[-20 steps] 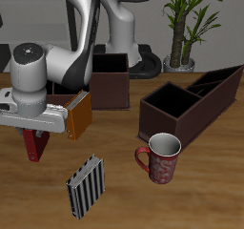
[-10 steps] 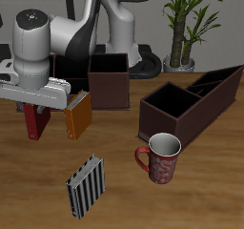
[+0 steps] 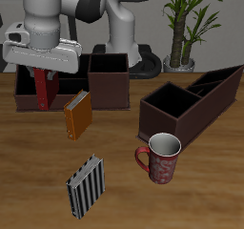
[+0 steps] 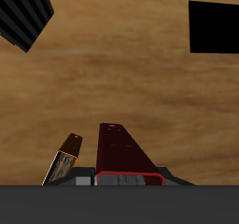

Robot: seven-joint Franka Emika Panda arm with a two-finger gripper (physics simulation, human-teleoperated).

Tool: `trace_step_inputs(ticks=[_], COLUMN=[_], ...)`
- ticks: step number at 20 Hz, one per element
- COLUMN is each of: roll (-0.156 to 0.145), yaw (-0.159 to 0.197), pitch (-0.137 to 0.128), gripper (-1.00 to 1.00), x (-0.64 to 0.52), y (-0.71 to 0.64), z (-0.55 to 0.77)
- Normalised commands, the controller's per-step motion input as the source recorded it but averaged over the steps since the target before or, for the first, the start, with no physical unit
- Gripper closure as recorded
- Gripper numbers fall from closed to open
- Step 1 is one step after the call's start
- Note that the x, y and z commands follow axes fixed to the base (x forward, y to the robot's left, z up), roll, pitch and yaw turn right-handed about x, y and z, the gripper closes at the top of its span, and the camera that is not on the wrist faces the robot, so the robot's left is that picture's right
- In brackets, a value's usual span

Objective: Place the red book into the left desk caddy's right compartment

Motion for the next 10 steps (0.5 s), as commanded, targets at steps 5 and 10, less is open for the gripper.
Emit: trace_step_inputs(ticks=[5, 10], roll=[0.023, 0.032], yaw=[0.027, 0.014], pitch=[-0.035, -0.018], gripper=[1.0, 1.0], x=[-0.51, -0.27], y=[0.32, 0.29], z=[0.6, 0.27])
